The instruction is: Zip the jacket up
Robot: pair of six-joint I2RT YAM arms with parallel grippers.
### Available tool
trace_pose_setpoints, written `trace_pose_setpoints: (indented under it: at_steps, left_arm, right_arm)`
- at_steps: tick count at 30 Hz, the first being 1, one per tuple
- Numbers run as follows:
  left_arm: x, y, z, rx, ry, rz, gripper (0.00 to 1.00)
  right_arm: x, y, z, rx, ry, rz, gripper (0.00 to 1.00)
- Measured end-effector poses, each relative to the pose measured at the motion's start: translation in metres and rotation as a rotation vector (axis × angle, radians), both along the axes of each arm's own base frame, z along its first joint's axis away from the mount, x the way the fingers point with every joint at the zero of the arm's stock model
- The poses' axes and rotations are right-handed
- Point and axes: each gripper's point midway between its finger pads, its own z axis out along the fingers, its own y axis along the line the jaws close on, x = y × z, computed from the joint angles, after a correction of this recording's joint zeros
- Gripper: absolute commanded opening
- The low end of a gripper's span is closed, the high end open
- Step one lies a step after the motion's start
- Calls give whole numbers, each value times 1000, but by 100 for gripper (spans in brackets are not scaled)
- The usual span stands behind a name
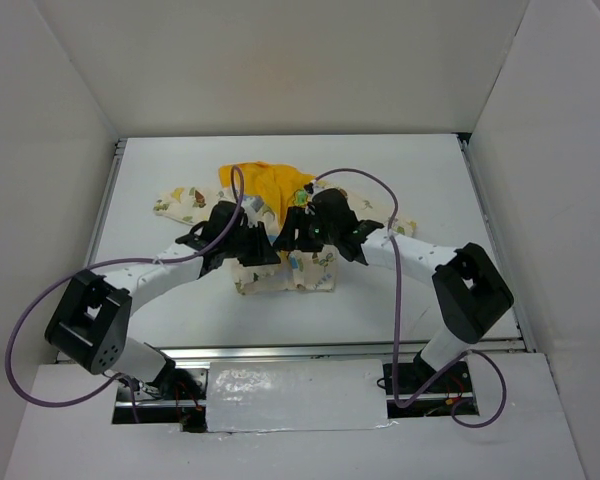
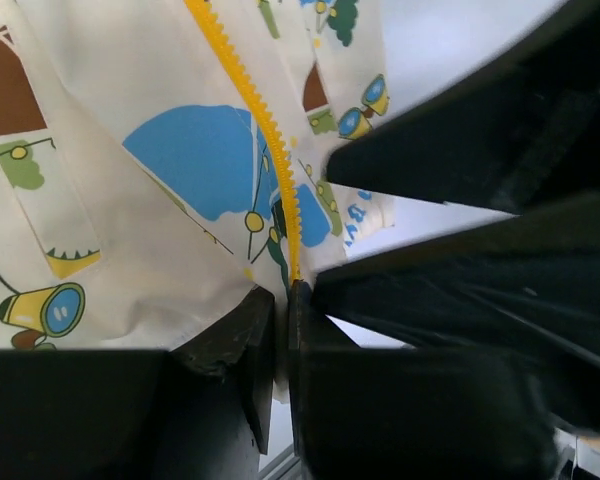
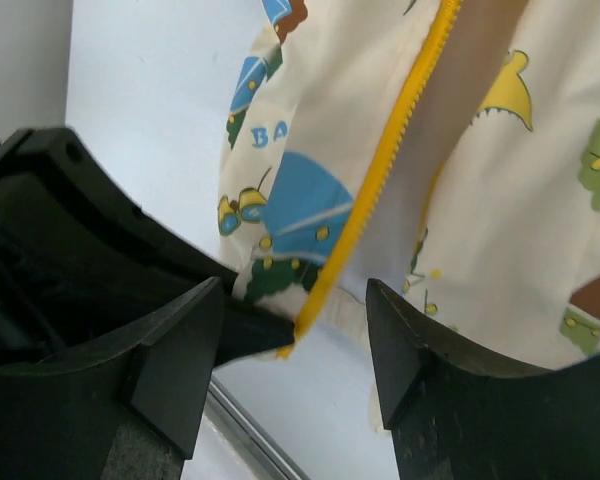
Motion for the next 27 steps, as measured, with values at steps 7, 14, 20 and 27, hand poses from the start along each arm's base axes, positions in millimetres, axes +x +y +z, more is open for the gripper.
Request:
trace_pose_setpoints:
  at_steps: [7, 14, 20, 27]
  left_arm:
    - [-8, -3, 9, -52, -10, -39, 14]
    - [-11, -2, 7, -78, -9, -52, 27]
    - [-10, -1, 7, -76, -13, -51, 57]
    - [-9, 3, 2, -41, -21, -46, 41]
  right_arm:
    - [2, 12, -20, 33, 71, 10, 60]
    - [0, 20, -15, 89, 97, 34, 16]
    - [-1, 19, -16, 84, 108, 30, 7]
    - [2, 5, -27, -18, 116, -8, 1]
